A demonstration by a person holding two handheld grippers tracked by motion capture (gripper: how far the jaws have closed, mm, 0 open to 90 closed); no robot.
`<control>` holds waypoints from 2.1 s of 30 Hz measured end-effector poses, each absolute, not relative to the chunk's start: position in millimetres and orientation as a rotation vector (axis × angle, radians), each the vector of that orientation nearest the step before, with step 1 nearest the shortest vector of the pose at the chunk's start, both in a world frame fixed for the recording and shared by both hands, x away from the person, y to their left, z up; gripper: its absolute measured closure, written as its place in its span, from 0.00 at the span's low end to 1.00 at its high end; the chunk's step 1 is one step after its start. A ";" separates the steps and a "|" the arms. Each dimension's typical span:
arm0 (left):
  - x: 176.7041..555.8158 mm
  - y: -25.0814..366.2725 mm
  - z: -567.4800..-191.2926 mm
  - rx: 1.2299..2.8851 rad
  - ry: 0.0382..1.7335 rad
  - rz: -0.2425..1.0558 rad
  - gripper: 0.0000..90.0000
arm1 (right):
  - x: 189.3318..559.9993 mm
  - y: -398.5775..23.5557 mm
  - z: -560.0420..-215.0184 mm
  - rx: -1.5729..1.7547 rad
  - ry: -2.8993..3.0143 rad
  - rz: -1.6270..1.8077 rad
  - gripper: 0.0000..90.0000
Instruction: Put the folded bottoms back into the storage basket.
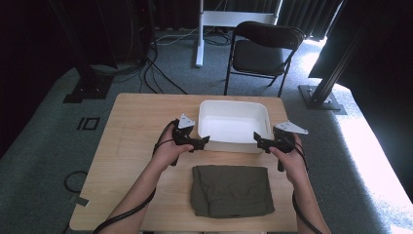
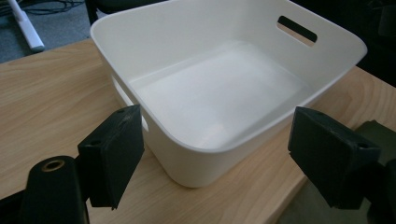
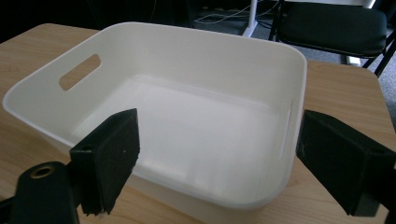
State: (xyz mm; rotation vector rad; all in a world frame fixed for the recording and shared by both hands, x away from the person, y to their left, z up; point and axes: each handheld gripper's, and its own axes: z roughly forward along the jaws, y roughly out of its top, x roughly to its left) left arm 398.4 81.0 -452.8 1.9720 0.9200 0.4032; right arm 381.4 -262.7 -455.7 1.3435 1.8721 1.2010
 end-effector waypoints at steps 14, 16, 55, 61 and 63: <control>373.7 81.6 -455.5 1.986 0.886 0.377 0.22 | 359.6 -262.6 -460.0 1.311 1.891 1.194 0.15; 369.7 81.5 -457.1 1.986 0.883 0.369 0.22 | 352.4 -262.9 -462.0 1.312 1.891 1.201 0.15; 319.6 86.0 -513.3 2.091 0.932 0.317 0.22 | 295.9 -267.8 -540.7 1.411 2.023 1.102 0.15; 312.4 87.1 -518.5 2.092 0.955 0.296 0.22 | 290.7 -268.2 -550.3 1.448 2.035 1.094 0.15; 309.5 87.1 -520.1 2.093 0.967 0.289 0.22 | 288.7 -266.8 -551.8 1.453 2.043 1.106 0.15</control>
